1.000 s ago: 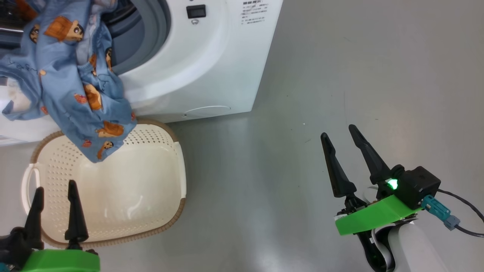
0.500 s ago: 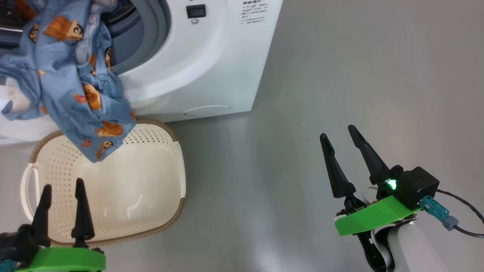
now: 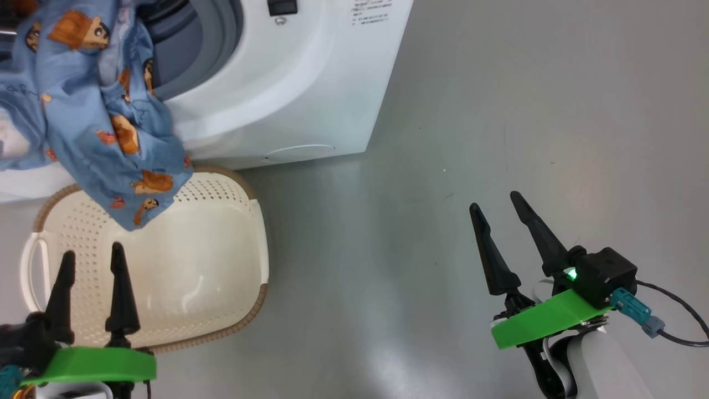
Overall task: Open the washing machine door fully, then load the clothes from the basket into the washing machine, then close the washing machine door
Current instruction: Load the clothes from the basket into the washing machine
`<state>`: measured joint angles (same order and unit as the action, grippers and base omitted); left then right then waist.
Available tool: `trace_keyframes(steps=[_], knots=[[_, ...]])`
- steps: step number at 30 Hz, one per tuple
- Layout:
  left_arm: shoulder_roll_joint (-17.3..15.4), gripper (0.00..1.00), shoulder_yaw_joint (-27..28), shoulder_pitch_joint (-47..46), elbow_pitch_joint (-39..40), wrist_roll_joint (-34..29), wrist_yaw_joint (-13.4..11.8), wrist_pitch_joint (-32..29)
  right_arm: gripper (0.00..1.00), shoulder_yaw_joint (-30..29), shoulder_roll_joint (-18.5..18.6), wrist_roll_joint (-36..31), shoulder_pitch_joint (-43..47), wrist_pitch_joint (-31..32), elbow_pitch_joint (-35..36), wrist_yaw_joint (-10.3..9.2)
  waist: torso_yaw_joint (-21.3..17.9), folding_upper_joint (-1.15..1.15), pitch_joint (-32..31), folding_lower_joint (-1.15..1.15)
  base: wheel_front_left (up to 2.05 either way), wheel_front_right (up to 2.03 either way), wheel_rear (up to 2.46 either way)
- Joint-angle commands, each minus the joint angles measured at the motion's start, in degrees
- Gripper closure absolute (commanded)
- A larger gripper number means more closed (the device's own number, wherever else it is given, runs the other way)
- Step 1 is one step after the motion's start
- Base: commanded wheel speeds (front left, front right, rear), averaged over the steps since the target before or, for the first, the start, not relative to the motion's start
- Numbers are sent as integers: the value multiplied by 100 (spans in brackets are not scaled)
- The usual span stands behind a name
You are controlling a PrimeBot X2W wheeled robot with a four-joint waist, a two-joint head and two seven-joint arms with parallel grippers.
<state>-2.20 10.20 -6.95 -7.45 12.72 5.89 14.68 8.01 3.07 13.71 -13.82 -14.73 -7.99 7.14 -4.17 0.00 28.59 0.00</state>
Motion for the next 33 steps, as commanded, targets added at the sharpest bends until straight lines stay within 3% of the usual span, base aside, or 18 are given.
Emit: trace_keyframes(steps=[1,22,33], knots=[[-69,0,152,-75,99,-13,40,32,0,101,-19,-67,85,-27,100,35,9,0,57,0,0,0,0],[-356,0,88,-1296,-924,304,151,32,0,58,-19,-151,-120,-27,144,35,1,0,787,0,0,0,0],[-1102,0,-589,-2026,-1621,1379,158,32,0,99,-19,-110,-246,-27,266,35,-151,0,1224,0,0,0,0]])
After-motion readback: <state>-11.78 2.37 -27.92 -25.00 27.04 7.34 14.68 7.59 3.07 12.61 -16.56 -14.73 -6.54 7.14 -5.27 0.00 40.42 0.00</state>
